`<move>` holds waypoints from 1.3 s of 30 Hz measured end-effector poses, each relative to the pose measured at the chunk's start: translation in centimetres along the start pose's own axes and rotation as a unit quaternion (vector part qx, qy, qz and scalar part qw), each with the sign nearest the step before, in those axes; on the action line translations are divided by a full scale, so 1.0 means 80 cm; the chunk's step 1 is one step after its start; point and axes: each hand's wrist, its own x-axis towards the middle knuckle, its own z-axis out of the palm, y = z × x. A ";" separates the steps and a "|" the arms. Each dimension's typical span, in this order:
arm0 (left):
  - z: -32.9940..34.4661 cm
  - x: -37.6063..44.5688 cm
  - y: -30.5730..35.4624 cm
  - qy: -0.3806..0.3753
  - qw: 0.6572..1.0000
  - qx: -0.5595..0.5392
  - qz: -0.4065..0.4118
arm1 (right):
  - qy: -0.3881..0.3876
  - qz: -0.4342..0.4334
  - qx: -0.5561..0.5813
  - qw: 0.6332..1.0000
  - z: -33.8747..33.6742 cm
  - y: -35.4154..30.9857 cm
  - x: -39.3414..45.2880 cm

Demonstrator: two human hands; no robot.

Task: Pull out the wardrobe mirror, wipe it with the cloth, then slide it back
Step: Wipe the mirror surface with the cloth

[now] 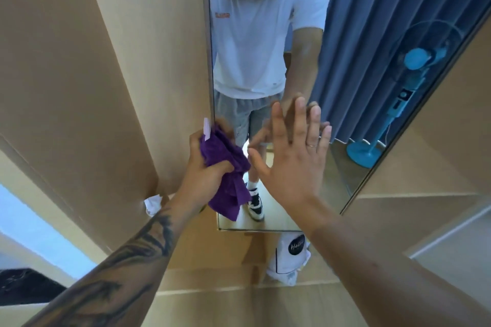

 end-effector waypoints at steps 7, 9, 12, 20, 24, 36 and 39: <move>-0.001 0.015 0.064 0.021 0.994 -0.058 0.091 | 0.002 0.049 0.030 0.998 0.002 -0.022 -0.009; 0.004 0.022 0.074 0.031 0.988 -0.085 0.127 | -0.006 0.060 0.043 0.997 0.003 -0.026 -0.016; 0.008 0.016 0.039 0.036 0.991 -0.075 0.107 | -0.015 0.050 0.034 0.998 0.009 -0.025 -0.027; -0.005 -0.027 -0.087 0.051 0.993 -0.043 -0.095 | -0.043 0.030 0.007 0.999 0.031 -0.006 -0.065; 0.003 -0.015 -0.030 0.068 0.997 -0.022 -0.010 | -0.074 0.035 0.009 0.997 0.034 -0.006 -0.080; 0.010 -0.019 -0.039 0.065 0.997 -0.042 0.030 | -0.050 0.028 0.023 0.998 0.052 -0.008 -0.084; 0.000 -0.031 -0.080 0.064 0.995 -0.023 -0.076 | -0.045 0.017 0.016 0.999 0.057 -0.005 -0.086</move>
